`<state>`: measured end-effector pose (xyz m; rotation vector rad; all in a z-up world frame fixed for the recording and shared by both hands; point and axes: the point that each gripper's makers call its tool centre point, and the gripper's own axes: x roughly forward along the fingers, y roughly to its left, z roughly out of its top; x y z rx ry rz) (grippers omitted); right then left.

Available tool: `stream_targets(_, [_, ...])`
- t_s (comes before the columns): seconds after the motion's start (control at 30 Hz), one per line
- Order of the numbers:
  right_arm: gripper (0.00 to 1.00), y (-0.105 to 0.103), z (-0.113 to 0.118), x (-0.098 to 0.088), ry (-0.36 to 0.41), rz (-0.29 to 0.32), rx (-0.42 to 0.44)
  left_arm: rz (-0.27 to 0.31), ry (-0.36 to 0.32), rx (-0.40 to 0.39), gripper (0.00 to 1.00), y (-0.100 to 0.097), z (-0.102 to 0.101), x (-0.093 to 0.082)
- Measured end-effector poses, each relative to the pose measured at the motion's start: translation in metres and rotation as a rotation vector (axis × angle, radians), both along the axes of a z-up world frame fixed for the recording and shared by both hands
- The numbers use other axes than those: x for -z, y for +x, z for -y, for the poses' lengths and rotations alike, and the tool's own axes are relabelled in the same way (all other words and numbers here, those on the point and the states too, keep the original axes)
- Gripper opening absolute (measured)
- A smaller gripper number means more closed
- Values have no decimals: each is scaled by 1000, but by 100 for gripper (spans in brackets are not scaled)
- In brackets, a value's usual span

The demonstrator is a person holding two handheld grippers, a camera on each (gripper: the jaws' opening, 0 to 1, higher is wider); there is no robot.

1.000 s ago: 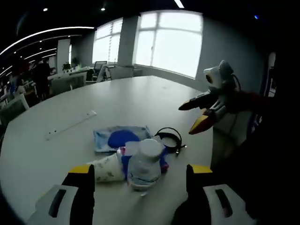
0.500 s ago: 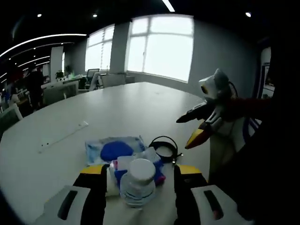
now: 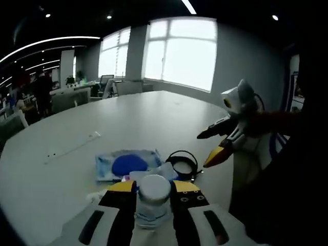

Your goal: Arrange the tabletop items into an orderly group along one side of the table until the central work area is clear of visible clutter.

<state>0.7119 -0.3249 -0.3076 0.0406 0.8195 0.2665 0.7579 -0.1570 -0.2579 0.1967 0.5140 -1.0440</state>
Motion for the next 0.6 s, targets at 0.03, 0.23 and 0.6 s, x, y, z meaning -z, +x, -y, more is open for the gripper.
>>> stream_targets(0.03, [87,-1,0,1,2,-3,1,18,-4,-6,23,-1,1,-1])
stream_targets(0.23, [86,-2,1,3,-1,-8,7,67,0,-35,22,-1,2,0])
stream_targets(0.6, [84,-2,4,7,2,-11,15,89,12,-46,20,0,0,0])
